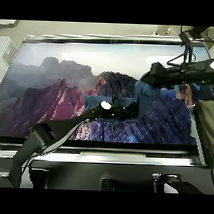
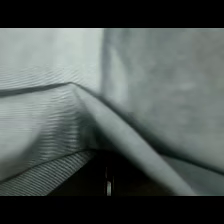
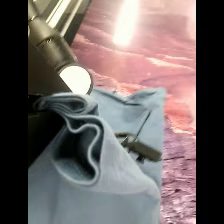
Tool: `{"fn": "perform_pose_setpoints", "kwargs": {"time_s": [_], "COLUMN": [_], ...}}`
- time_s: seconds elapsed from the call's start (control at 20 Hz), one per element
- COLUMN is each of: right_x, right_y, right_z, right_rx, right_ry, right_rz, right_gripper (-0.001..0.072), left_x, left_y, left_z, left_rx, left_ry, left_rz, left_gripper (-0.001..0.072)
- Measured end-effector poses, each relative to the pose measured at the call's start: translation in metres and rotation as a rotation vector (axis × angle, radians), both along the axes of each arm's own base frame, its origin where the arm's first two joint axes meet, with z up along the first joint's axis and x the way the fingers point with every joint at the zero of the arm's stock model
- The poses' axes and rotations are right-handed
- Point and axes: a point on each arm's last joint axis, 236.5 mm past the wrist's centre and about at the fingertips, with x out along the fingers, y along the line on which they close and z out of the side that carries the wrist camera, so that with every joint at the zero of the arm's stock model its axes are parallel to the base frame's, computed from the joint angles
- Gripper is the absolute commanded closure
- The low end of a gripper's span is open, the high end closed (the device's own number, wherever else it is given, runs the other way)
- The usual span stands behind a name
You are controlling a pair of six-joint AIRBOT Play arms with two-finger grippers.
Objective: Fold the clothes and pants, and hang the long-sleeved shirts on hangers.
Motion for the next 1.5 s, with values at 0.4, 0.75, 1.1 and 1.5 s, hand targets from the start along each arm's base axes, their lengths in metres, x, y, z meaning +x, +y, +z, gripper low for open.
{"fn": "perform_pose_setpoints", "kwargs": {"time_s": [0.4, 0.75, 1.1, 1.5], "right_x": [0.032, 0.035, 0.021, 0.097], "right_y": [0.029, 0.153, 0.277, 0.119], "right_z": [-0.012, -0.084, -0.190, -0.155], "right_rx": [0.153, 0.216, 0.225, 0.112], "right_ry": [0.032, 0.136, 0.223, 0.121], "right_rz": [-0.006, 0.117, 0.045, -0.065], "right_gripper": [0.0671, 0.0670, 0.0005, 0.0034], "left_x": [0.079, 0.110, 0.067, 0.050], "left_y": [0.166, 0.379, 0.430, 0.440], "left_z": [0.065, 0.228, 0.313, 0.309], "left_rx": [0.210, 0.466, 0.586, 0.661], "left_ry": [-0.309, -0.587, -0.744, -0.725], "left_rz": [-0.219, -0.013, 0.061, 0.016], "left_gripper": [0.0689, 0.0688, 0.0688, 0.0687]}}
